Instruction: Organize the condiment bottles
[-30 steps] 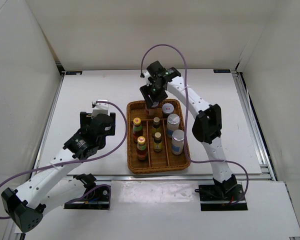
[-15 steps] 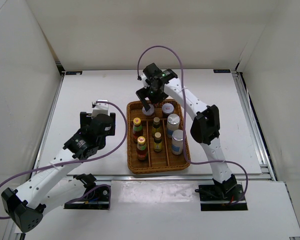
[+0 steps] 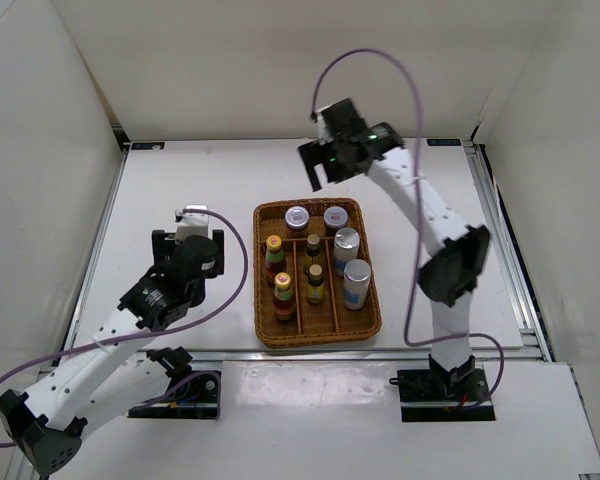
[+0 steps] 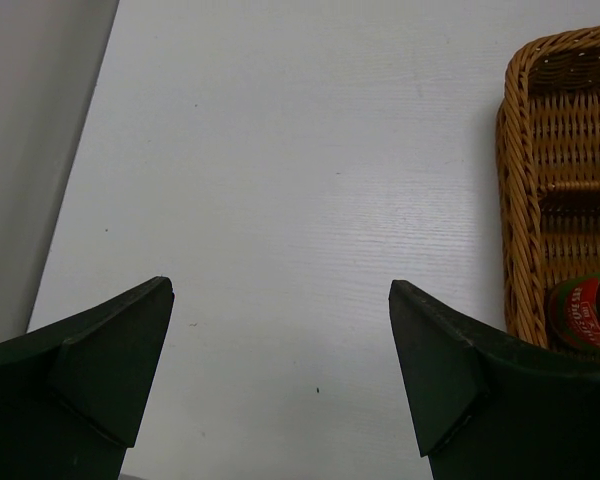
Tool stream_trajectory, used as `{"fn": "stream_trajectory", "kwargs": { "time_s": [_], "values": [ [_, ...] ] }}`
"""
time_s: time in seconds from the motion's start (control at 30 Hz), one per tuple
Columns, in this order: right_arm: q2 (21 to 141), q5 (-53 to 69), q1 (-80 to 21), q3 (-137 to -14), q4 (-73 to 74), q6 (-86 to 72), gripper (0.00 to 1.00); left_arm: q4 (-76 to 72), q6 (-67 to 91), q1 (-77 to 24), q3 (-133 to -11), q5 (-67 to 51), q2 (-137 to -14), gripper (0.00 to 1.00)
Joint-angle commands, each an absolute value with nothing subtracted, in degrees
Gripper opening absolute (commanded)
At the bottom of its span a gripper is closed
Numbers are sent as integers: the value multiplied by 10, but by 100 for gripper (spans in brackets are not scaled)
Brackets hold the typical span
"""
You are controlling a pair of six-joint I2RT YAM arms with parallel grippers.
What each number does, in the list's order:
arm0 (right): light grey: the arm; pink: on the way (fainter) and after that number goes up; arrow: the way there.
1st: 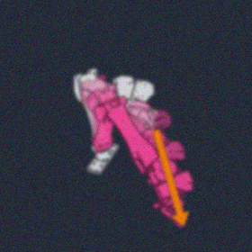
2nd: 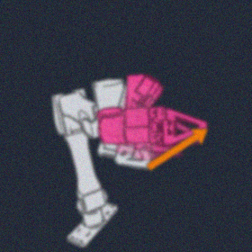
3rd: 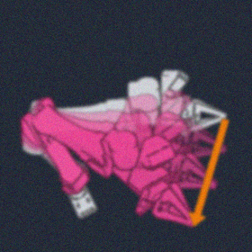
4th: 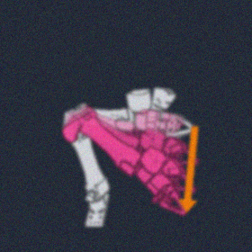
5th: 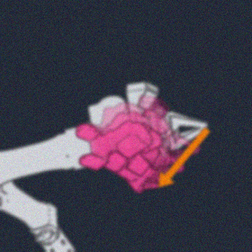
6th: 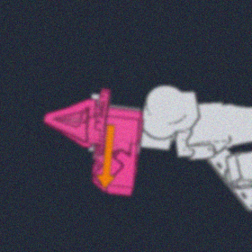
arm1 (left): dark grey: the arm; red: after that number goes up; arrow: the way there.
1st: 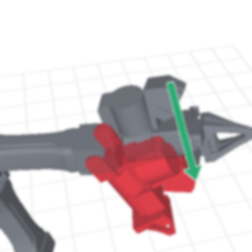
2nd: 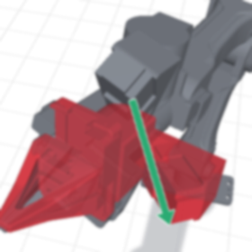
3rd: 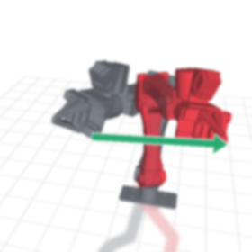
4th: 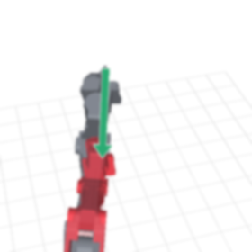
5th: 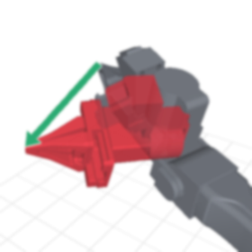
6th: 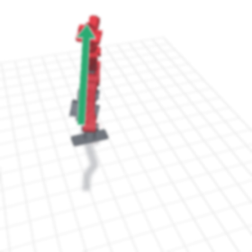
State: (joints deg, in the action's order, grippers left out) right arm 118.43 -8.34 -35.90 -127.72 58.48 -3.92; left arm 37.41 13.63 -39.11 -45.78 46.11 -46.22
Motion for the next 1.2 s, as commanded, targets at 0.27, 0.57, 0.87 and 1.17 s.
{"fn": "stream_trajectory", "kwargs": {
  "time_s": [0.27,0.57,0.87,1.17],
  "values": [
    [1076,90,-316,-1174,531,-24,100,369,140,-389,-450,492,-467,100],
    [1163,19,-325,-1282,577,-42,83,349,140,-389,-450,494,-524,100],
    [930,-94,-204,-1046,559,-96,100,74,64,-389,-332,519,-402,100],
    [738,-183,-153,-881,509,-126,100,-158,-36,-292,-272,465,-453,100]
  ]
}}
